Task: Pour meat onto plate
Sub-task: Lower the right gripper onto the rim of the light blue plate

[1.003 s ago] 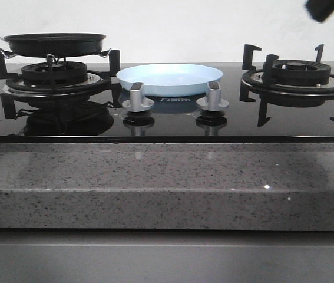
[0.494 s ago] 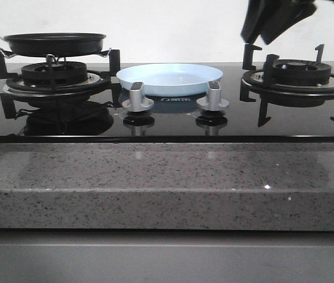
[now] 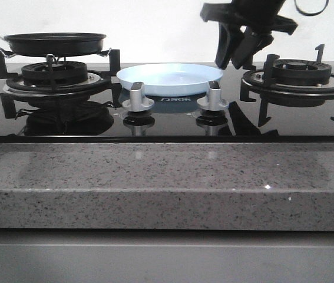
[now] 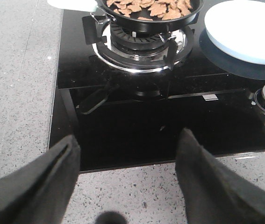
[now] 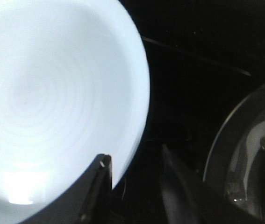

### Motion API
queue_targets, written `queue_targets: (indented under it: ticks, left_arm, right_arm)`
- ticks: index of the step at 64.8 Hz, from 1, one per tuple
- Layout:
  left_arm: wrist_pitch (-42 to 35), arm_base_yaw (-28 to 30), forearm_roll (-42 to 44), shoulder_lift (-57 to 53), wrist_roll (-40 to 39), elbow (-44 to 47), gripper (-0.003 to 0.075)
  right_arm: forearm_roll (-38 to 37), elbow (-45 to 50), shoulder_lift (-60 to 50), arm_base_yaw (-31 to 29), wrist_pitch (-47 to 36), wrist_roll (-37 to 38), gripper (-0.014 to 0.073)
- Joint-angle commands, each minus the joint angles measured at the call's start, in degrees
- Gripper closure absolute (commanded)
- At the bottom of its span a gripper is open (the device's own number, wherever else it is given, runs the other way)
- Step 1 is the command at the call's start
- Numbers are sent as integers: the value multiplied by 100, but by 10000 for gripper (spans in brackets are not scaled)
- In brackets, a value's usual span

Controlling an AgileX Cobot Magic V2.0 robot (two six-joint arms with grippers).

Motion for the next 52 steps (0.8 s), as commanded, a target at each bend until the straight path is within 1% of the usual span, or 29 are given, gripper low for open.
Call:
queue_targets:
  ticks: [1,10,26,30,35,38,45,52]
  left_arm:
    - [-380,-50,8,31,-1,-199,284]
    - [-380,-50,8,31,-1,-199,284]
    - [-380,-50,8,31,-1,-199,284]
    - [-380,-50,8,31,-1,-199,284]
    - [-380,-50,8,31,-1,-199,284]
    - [-380,-50,8,31,-1,-199,284]
    - [-380,-50,8,31,-1,-199,284]
    - [-380,-50,8,31,-1,-199,284]
  right_arm:
    - [97,-451,-140,-36,-53,-68,305]
    - [205,-627,43,-36,-63,-68,305]
    - [334,-640,227,-36,-48,-68,305]
    - [360,-640,258,-36,-35,-68,319]
    - [365,-640,267,-36,-16,-68,385]
    - [365,-640,267,-36,-17,-68,461]
    - [365,-640,267,-36,-23,-68,587]
    - [365,-640,267,-36,-42,-68,680]
